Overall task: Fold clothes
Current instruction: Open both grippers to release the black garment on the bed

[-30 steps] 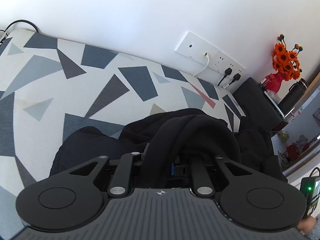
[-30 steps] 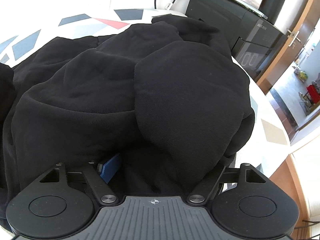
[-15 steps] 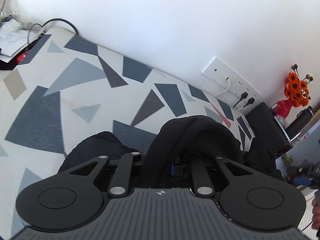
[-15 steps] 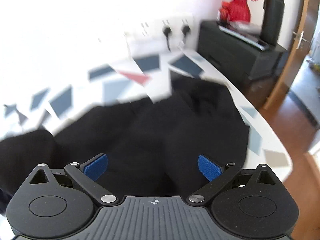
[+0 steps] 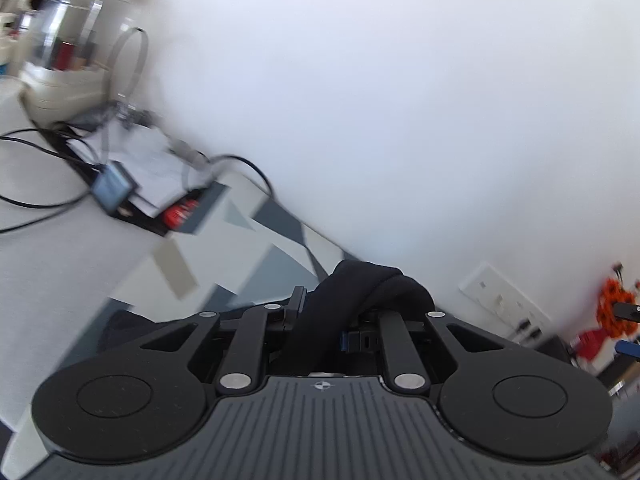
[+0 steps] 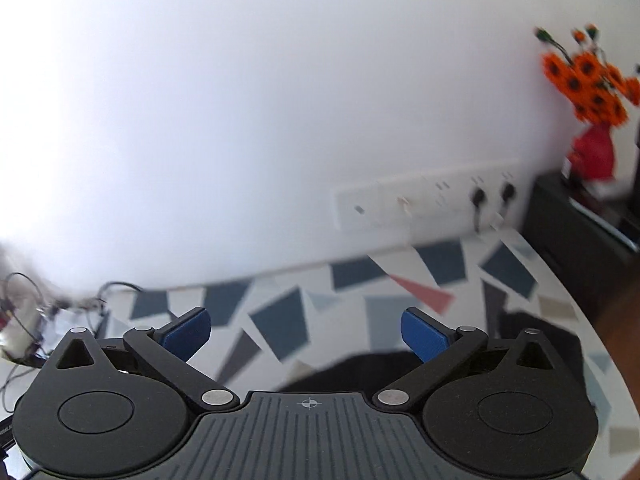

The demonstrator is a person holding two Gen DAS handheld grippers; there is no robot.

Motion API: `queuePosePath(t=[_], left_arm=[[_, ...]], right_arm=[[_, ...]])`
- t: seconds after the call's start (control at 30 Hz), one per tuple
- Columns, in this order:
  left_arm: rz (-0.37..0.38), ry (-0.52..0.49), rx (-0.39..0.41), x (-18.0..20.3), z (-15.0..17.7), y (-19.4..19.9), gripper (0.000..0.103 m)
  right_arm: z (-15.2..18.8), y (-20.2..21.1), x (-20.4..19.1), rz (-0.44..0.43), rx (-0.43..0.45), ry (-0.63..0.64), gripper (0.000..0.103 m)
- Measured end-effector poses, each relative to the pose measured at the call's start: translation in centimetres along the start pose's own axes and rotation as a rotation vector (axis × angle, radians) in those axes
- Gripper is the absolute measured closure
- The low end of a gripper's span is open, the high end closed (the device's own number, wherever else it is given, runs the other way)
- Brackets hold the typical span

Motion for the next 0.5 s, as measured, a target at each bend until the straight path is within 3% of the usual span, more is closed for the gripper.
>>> queuePosePath(t=[0.07, 0.2, 0.27, 0.33, 0.4, 0.5], left_arm=[[-0.051, -0.010, -0.014, -1.3, 0.4, 0.2, 0.087], [-0.134, -0.036, -0.129, -2.7, 2.8, -0.2, 0.086], [-0.191, -0.069, -0.157, -2.7, 3.6, -0.2, 0.078], [-0.278, -0.102, -0.151, -2.6, 3.7, 0.0, 0.054], [-0.364, -0.121, -0.130, -2.8, 3.4, 0.5, 0.040], [-0.474, -0.137, -0.109, -3.2, 2.9, 1.2, 0.036]], right_arm=[[-1.0, -1.2, -0.3, -0.004, 0.008, 0.013, 0.001], [-0.8, -4.8, 2.0, 0.065, -0.029, 0.024, 0.001], [0.2, -7.2, 4.2, 0.119, -0.066, 0.026, 0.001], [2.6, -9.8, 6.5, 0.155, -0.146, 0.036, 0.002], [5.6, -12.3, 8.4, 0.175, -0.239, 0.058, 0.002], [10.4, -15.4, 9.6, 0.157, -0.363, 0.132, 0.002]])
Point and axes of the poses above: each gripper's, at about its wrist camera, not at the fingertips, and y roughly against the way its jaws point, x to its right, z to its underside, the point moved 6 cm from there along -y, roughly the way its jaws point, and after that the axes turned 13 degrees about x, right-handed, at the moved point
